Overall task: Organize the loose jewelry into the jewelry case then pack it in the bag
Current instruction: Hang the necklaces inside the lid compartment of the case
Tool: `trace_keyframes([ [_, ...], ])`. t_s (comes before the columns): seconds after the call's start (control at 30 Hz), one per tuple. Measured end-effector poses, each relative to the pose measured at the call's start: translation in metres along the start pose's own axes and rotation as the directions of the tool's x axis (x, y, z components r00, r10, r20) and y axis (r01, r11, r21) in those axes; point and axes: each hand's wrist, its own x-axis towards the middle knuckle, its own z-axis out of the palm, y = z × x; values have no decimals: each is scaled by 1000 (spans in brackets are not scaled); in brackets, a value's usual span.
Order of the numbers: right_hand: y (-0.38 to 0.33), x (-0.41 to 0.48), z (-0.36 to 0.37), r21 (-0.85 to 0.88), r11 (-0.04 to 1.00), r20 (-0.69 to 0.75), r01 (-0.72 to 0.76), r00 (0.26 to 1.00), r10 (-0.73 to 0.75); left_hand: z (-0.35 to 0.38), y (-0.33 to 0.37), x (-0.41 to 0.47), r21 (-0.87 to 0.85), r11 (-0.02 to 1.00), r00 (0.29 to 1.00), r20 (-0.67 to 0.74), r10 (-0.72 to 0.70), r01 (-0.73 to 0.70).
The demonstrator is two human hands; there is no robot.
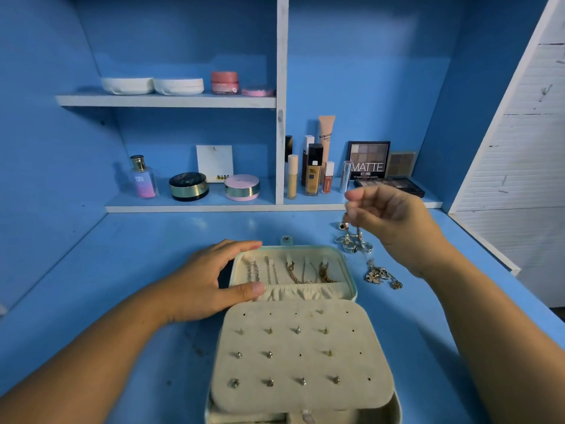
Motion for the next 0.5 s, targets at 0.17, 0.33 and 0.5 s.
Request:
trace_keyframes([
  [0.17,-6,-12,33,286,955,70,85,992,-109,-1,5,-1,23,1000,1000,-18,16,-15],
  [0.33,13,-10,33,-80,997,224,14,975,5,-3,2,0,13,1000,1000,-27,9,-8],
  [0.5,25,7,-10,-692,710,156,133,987,-33,-2,1,1,-19,1000,999,-32,20,-21],
])
